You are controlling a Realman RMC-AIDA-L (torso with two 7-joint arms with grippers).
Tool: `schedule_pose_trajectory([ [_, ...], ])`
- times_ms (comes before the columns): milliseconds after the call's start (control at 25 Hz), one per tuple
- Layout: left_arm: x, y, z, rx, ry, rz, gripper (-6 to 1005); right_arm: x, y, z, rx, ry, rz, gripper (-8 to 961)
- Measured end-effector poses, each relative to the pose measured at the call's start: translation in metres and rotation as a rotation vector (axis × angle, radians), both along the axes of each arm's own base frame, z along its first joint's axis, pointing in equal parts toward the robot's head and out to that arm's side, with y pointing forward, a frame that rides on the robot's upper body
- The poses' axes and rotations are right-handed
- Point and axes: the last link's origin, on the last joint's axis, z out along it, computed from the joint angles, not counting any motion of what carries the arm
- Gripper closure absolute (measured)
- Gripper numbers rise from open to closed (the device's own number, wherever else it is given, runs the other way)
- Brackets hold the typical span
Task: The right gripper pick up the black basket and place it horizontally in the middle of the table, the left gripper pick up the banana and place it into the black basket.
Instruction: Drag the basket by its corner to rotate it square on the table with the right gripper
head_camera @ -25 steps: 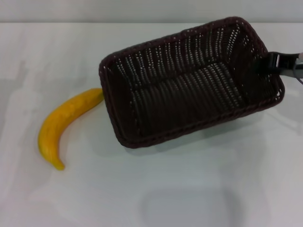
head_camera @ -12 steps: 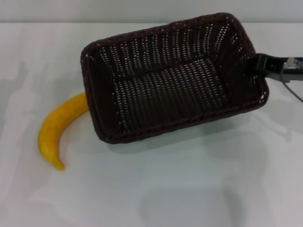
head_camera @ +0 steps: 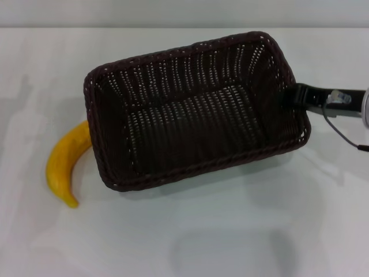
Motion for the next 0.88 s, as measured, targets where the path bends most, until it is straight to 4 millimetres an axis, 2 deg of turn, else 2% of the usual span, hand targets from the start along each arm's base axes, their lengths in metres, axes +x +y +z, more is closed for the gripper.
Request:
schedule_pose_trajectory([
  [880, -0.001, -0.002, -0.001, -0.002, -0.001, 0.002, 120, 0.001, -0.003, -0.012, 0.011, -0.006, 0.011, 680],
])
